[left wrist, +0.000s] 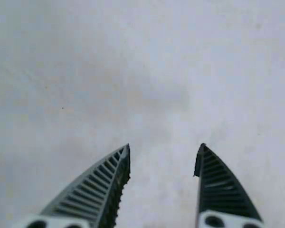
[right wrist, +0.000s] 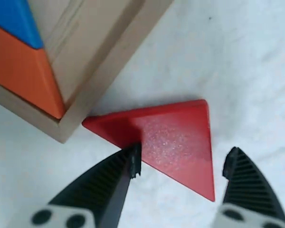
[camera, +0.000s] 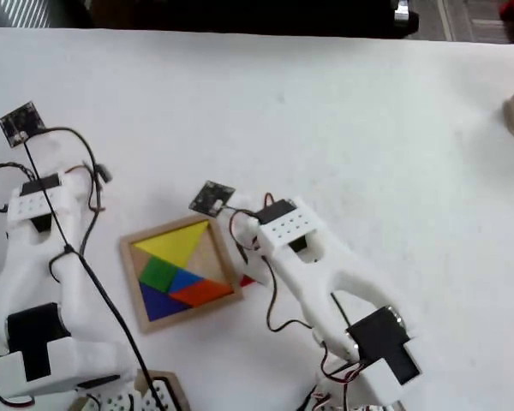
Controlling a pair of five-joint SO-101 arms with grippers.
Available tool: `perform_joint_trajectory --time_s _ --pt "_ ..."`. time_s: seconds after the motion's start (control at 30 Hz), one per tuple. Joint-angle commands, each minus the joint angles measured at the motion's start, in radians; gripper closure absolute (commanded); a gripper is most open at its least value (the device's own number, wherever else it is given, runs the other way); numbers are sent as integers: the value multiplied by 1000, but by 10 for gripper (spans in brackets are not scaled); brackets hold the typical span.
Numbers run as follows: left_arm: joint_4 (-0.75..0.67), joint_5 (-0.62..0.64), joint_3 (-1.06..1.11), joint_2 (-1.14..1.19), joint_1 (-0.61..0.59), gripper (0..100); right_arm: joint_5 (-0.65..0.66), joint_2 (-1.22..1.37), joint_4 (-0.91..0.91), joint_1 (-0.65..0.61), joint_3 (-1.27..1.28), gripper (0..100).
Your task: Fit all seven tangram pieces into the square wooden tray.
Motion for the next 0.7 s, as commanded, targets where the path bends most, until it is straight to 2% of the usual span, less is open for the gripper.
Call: perform_joint_trajectory --time_s 0.0,0.13,0.23,0.4,0.5,0.67 --pt "-21 8 -44 -4 -2 771 12 33 -15 -33 -20 808" --pt "-21 8 -44 -4 -2 771 5 44 -24 -2 -35 981" --pt "-21 8 -44 -4 -2 771 -6 41 -38 30 -37 956" --pt "-23 8 -38 -4 -2 771 -157 39 -81 117 -52 957" --pt "-23 8 -35 -4 -1 771 -175 41 -81 171 -58 957" --pt "-23 8 -35 -4 -1 771 -175 -36 42 156 -58 957"
